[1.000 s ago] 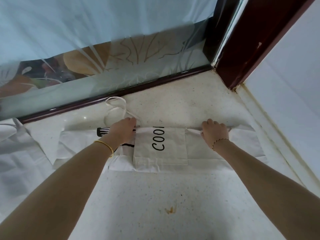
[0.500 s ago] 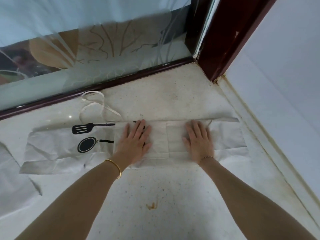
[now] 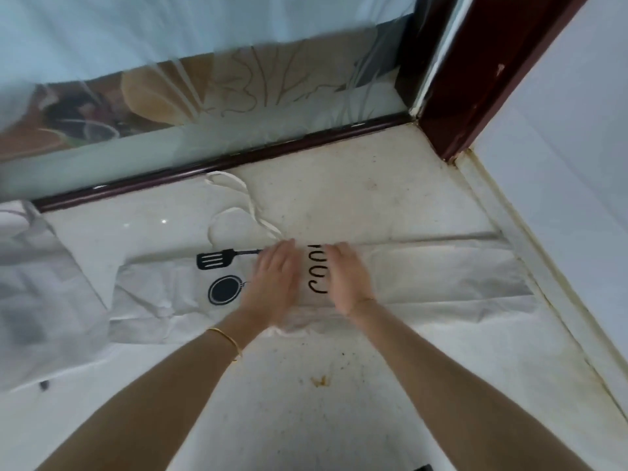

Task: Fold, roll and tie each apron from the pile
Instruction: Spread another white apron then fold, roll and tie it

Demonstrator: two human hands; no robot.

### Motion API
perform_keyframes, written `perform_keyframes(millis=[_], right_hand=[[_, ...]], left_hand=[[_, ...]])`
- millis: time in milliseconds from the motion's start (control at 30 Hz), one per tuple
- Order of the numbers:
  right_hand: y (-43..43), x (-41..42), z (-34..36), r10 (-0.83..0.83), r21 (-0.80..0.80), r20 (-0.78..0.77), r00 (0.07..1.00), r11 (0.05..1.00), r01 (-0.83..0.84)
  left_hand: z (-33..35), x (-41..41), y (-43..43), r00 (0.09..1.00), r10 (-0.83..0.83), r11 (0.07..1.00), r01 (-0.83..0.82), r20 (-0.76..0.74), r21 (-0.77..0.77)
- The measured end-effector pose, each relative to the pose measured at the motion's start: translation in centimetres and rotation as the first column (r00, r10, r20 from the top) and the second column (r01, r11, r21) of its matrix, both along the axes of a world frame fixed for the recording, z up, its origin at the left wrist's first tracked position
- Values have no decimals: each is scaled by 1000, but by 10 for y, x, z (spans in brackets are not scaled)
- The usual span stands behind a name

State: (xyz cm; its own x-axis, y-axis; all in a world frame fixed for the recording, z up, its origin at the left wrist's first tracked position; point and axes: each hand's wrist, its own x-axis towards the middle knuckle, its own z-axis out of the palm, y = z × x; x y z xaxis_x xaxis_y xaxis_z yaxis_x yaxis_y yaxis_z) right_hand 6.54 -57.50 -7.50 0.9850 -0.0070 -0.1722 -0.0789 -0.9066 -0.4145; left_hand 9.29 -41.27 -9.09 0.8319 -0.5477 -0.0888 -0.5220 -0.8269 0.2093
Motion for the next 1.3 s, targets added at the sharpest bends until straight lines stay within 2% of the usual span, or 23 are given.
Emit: perform_keyframes(millis=[33, 100, 167, 233, 267, 333, 400, 567, 700, 800, 900, 1100, 1233, 1300], right_hand=[[25, -1, 3, 67, 65, -42, 997, 996, -65], [65, -4, 5, 170, 118, -116, 979, 981, -156], [100, -6, 5, 236, 83, -185, 954, 971, -224], [114, -5, 4, 227, 22, -213, 950, 973, -228], [122, -4, 4, 211, 1, -222, 952, 976, -216], [128, -2, 3, 169, -38, -253, 953, 982, -185], [131, -2, -1, 148, -56, -273, 951, 984, -169], [130, 0, -9, 110, 34, -335, 936, 994, -105], [131, -2, -10, 97, 50, -316, 944, 995, -86], [133, -4, -10, 106, -11, -337, 935, 993, -117], [135, -4, -9, 111, -46, -352, 930, 990, -136], [136, -2, -10, 96, -29, -372, 923, 993, -115], [125, -5, -4, 121, 148, -347, 930, 986, -73], [111, -9, 5, 114, 399, -369, 922, 916, 46]], left_hand=[[1, 3, 23, 993, 114, 993, -114, 39, -11], [4, 6, 70, 924, 364, 931, -360, 120, -50], [7, -1, 120, 770, 636, 772, -635, 52, -35], [8, -7, 148, 584, 811, 584, -811, -30, 29], [10, -11, 160, 501, 863, 504, -861, -57, 65], [7, -14, 172, 397, 911, 410, -901, -111, 144], [5, -14, 177, 358, 924, 378, -908, -135, 183], [10, 0, 181, 276, 926, 318, -938, -256, 137], [11, 8, 194, 340, 849, 354, -934, -404, -43], [22, 19, 202, 424, 815, 395, -905, -394, -157], [29, 22, 204, 502, 784, 468, -864, -366, -184], [50, 32, 197, 533, 757, 477, -846, -378, -237], [92, 45, 155, 619, 557, 438, -786, -554, -437], [108, 41, 118, 684, 441, 469, -728, -582, -500]])
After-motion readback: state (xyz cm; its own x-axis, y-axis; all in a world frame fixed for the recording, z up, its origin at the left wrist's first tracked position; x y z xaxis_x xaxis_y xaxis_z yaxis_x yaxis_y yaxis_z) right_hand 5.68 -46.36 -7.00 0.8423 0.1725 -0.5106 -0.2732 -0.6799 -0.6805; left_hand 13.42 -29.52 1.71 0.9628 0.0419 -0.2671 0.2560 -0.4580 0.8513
